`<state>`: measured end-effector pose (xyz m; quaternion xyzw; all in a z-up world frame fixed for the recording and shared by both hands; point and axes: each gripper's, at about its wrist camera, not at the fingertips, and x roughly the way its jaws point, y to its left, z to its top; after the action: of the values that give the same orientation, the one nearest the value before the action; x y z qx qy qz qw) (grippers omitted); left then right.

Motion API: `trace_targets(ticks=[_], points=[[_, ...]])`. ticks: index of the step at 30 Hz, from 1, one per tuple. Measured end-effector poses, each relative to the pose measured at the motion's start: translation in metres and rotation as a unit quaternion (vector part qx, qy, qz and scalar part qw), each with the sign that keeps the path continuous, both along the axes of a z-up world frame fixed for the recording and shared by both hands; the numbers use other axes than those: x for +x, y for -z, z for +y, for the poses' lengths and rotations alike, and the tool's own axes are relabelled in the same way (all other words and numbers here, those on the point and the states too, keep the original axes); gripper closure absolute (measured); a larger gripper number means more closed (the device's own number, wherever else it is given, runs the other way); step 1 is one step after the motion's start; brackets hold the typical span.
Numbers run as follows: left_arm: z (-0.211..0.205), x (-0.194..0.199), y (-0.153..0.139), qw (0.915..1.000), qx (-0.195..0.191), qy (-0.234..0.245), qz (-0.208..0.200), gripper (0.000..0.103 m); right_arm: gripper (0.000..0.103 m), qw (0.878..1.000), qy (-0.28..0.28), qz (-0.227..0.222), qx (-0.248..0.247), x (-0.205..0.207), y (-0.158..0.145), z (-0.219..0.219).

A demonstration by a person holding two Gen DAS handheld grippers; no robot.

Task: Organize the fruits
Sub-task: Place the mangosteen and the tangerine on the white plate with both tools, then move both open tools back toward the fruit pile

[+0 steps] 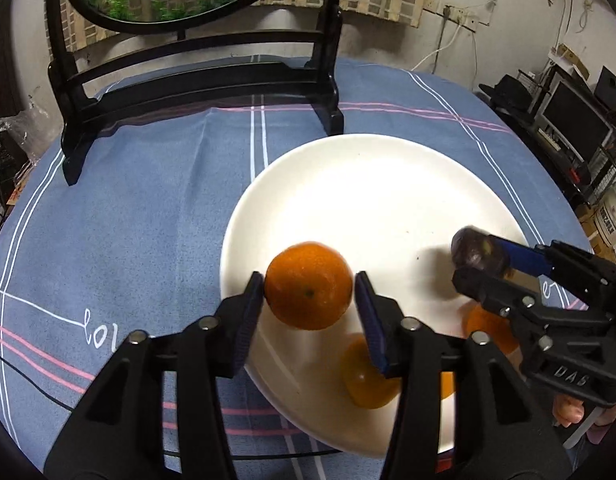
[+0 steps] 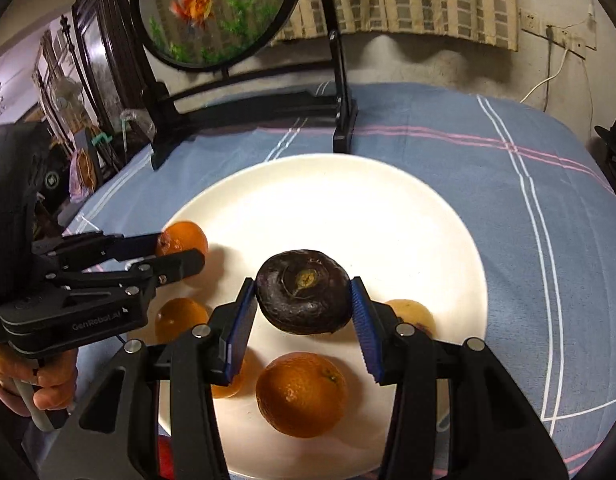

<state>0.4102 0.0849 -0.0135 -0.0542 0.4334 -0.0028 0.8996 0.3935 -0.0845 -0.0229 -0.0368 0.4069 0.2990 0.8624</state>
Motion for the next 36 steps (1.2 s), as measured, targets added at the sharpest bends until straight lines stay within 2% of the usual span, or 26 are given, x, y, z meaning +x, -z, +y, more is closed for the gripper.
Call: trace_targets(ticks=[1,3,6,8,9,12,18,20,22,25,27,29,32,36], points=[[0.001,-0.005,-0.005,0.9999,0.002,-0.005,-0.013,0.036,0.052,1.000,-0.002,-0.007,0.000,-0.002,-0.002,0.000],[0.003,-0.015,-0.018,0.9993,0.004,-0.008,-0.036,0.030,0.046,1.000,-0.002,-0.025,0.000,-0.009,-0.010,-0.002],[0.003,-0.034,-0.035,0.9981,0.002,-0.013,-0.061,0.020,0.045,0.999,-0.008,-0.050,0.009,-0.027,-0.025,-0.009],[0.003,-0.058,-0.047,0.9964,0.002,-0.016,-0.083,0.014,0.045,0.998,-0.012,-0.057,0.022,-0.042,-0.032,-0.017],[0.002,-0.076,-0.052,0.9953,0.008,-0.019,-0.094,0.008,0.045,0.998,-0.016,-0.057,0.032,-0.055,-0.034,-0.024],[0.000,-0.116,-0.055,0.9920,0.010,-0.019,-0.125,0.002,0.043,0.996,-0.033,-0.061,0.052,-0.087,-0.036,-0.039],[-0.015,-0.194,-0.038,0.9881,0.026,-0.002,-0.152,0.002,0.041,0.995,-0.043,-0.094,0.013,-0.145,-0.023,-0.057],[-0.014,-0.216,-0.027,0.9875,0.009,-0.015,-0.157,0.002,0.040,0.994,-0.047,-0.093,0.009,-0.159,-0.021,-0.063],[-0.011,-0.230,-0.018,0.9902,-0.010,-0.021,-0.138,0.002,0.039,0.995,-0.051,-0.089,0.007,-0.168,-0.019,-0.066],[-0.003,-0.242,-0.011,0.9895,-0.051,-0.023,-0.133,0.002,0.039,0.993,-0.050,-0.105,-0.003,-0.180,-0.016,-0.074],[0.000,-0.246,-0.007,0.9893,-0.062,-0.031,-0.128,0.002,0.039,0.992,-0.054,-0.111,-0.010,-0.187,-0.015,-0.077],[-0.003,-0.248,-0.007,0.9898,-0.054,-0.029,-0.128,0.002,0.039,0.990,-0.070,-0.119,0.000,-0.195,-0.018,-0.081],[-0.013,-0.248,-0.006,0.9910,-0.020,-0.019,-0.131,0.002,0.039,0.991,-0.095,-0.096,0.021,-0.200,-0.018,-0.086],[-0.022,-0.249,-0.006,0.9910,0.010,-0.008,-0.133,0.002,0.039,0.993,-0.093,-0.065,0.012,-0.198,-0.009,-0.087]])
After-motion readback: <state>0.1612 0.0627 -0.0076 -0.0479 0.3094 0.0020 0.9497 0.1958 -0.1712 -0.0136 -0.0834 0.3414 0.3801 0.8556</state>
